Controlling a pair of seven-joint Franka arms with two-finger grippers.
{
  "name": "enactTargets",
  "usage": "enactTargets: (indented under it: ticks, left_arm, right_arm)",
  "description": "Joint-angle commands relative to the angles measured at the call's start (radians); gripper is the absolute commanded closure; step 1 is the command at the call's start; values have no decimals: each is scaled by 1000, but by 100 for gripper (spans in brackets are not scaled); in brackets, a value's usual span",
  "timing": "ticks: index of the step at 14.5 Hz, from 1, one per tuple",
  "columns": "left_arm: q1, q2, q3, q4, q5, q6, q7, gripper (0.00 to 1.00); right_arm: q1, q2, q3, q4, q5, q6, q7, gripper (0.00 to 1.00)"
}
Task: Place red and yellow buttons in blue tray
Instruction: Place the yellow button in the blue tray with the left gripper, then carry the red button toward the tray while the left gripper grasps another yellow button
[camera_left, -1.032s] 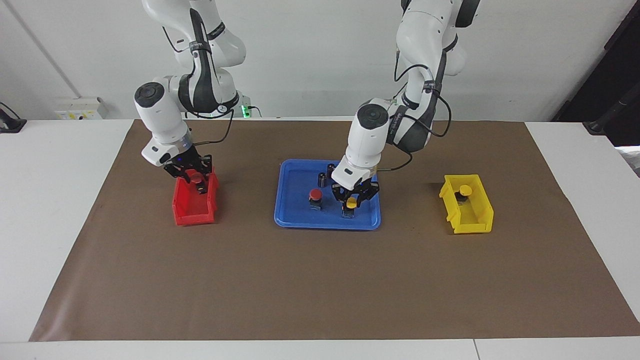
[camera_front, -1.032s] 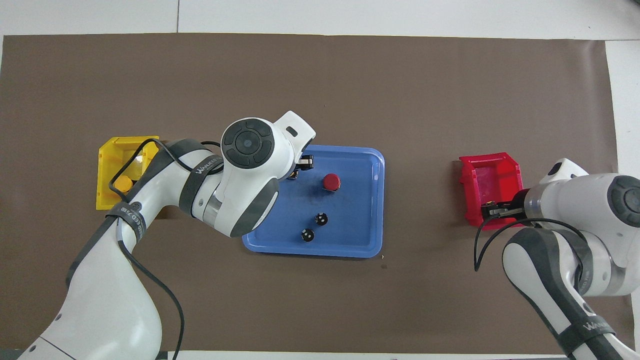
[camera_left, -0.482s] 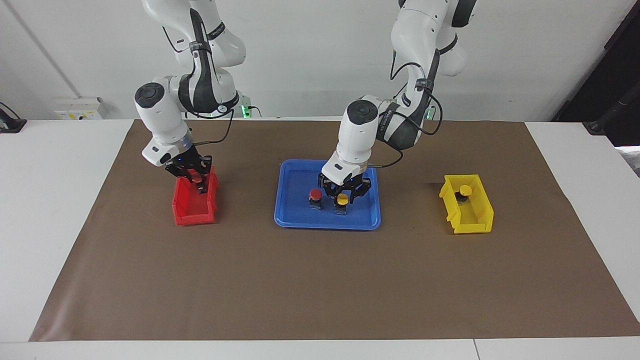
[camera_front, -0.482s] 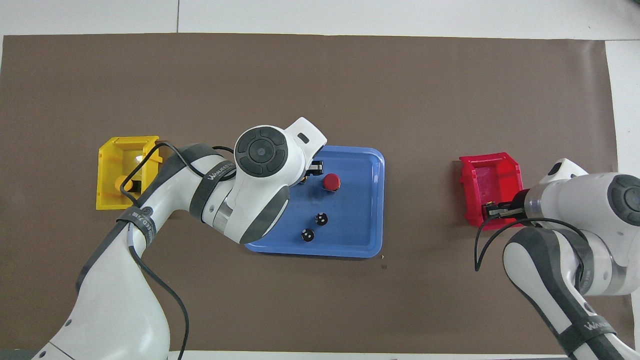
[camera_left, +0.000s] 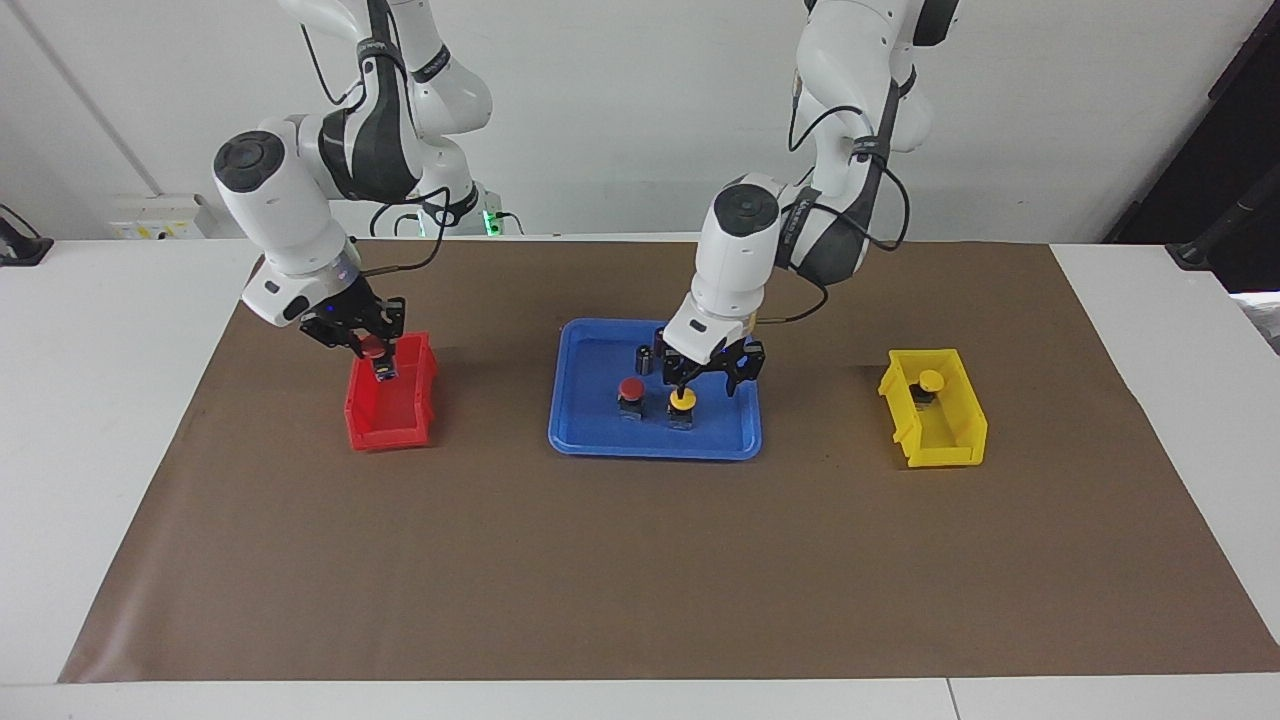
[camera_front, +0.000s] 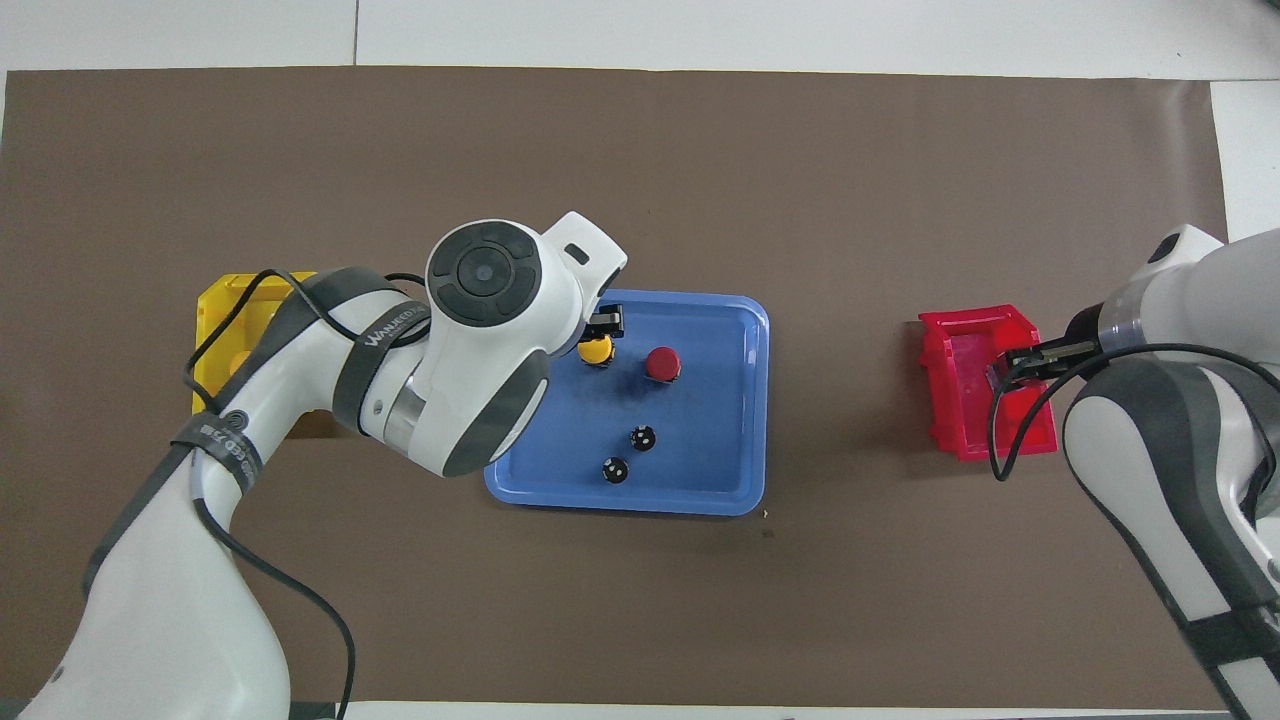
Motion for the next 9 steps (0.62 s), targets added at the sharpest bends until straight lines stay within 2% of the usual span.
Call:
enactTargets:
  ticks: [1, 4, 6, 9]
  left_arm:
    - [107, -93, 1, -13, -10, -109, 58, 16]
    - [235, -137, 1, 23, -10, -218, 232, 12]
    - [324, -181, 1, 36, -10, -272, 336, 8]
    - [436, -254, 4, 44, -10, -348, 442, 0]
  right_arm:
    - [85, 118, 18, 199, 50, -76, 161, 73]
    - [249, 140, 18, 215, 52, 7, 403, 73]
    - [347, 186, 18, 211, 52, 82, 549, 73]
    - [395, 198, 18, 149, 50, 169, 616, 72]
